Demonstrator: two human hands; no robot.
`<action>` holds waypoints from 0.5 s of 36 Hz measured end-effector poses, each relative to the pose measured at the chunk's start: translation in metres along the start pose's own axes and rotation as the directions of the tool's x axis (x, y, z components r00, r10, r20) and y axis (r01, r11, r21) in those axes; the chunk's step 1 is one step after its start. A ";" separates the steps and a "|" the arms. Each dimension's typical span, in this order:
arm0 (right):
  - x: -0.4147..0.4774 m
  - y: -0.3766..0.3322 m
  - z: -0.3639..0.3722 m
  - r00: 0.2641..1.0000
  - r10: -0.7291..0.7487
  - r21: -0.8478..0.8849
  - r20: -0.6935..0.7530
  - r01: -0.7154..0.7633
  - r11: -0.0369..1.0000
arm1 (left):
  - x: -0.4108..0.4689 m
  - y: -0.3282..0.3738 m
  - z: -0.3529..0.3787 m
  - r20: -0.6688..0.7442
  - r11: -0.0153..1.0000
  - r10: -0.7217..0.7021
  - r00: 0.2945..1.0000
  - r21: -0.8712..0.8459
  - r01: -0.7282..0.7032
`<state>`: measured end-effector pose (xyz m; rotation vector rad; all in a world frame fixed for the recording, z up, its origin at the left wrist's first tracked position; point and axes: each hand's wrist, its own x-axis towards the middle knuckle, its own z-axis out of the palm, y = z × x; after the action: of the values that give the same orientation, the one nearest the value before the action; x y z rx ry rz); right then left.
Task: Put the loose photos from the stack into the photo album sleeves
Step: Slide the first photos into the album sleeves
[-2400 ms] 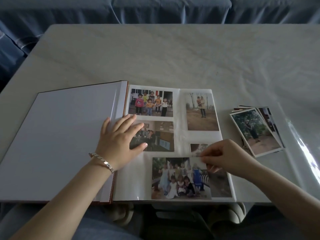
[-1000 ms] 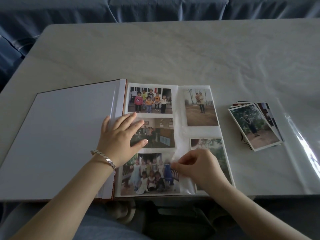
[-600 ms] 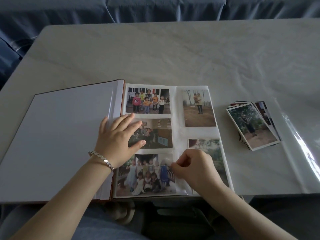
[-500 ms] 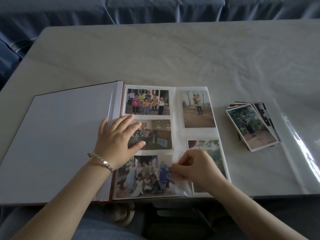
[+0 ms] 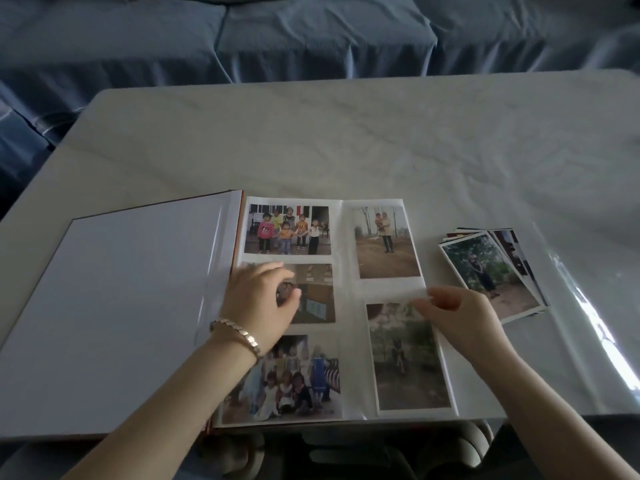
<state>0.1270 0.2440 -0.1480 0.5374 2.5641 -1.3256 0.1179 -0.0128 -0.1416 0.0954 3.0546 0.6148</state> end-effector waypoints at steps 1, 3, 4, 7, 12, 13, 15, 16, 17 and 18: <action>-0.001 0.000 -0.002 1.000 0.004 0.053 -0.004 -0.003 0.999 | 0.003 0.009 0.000 0.032 0.993 -0.022 0.999 -0.115 0.026; -0.005 -0.001 -0.006 1.000 -0.005 0.178 -0.001 0.005 0.984 | 0.011 0.028 0.001 0.144 0.953 -0.063 0.988 -0.286 0.102; -0.007 -0.003 -0.009 1.000 -0.018 0.244 0.001 0.017 0.970 | 0.017 0.037 0.002 0.196 0.928 -0.076 0.978 -0.344 0.141; -0.014 -0.010 -0.014 0.993 -0.117 0.385 0.025 0.098 0.918 | 0.036 0.063 0.004 0.307 0.866 -0.089 0.947 -0.447 0.227; -0.027 -0.025 -0.009 0.936 -0.351 0.363 0.016 0.321 0.875 | 0.055 0.096 -0.001 0.372 0.763 -0.153 0.915 -0.545 0.349; -0.027 -0.027 -0.008 0.929 -0.369 0.348 0.008 0.343 0.872 | 0.058 0.100 -0.003 0.362 0.776 -0.163 0.918 -0.527 0.346; -0.027 -0.027 -0.007 0.918 -0.396 0.318 0.005 0.374 0.871 | 0.062 0.103 -0.005 0.340 0.788 -0.180 0.923 -0.512 0.342; -0.028 -0.027 -0.007 0.915 -0.403 0.313 0.007 0.380 0.870 | 0.063 0.103 -0.006 0.334 0.786 -0.182 0.925 -0.516 0.341; -0.028 -0.027 -0.008 0.914 -0.406 0.318 0.009 0.383 0.868 | 0.064 0.103 -0.007 0.335 0.783 -0.181 0.925 -0.520 0.342; -0.028 -0.027 -0.008 0.913 -0.408 0.326 0.010 0.382 0.865 | 0.064 0.102 -0.007 0.344 0.777 -0.176 0.922 -0.527 0.345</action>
<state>0.1414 0.2298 -0.1138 -0.0108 2.4916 -1.8738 0.0594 0.0824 -0.0963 -0.2391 2.4135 1.3400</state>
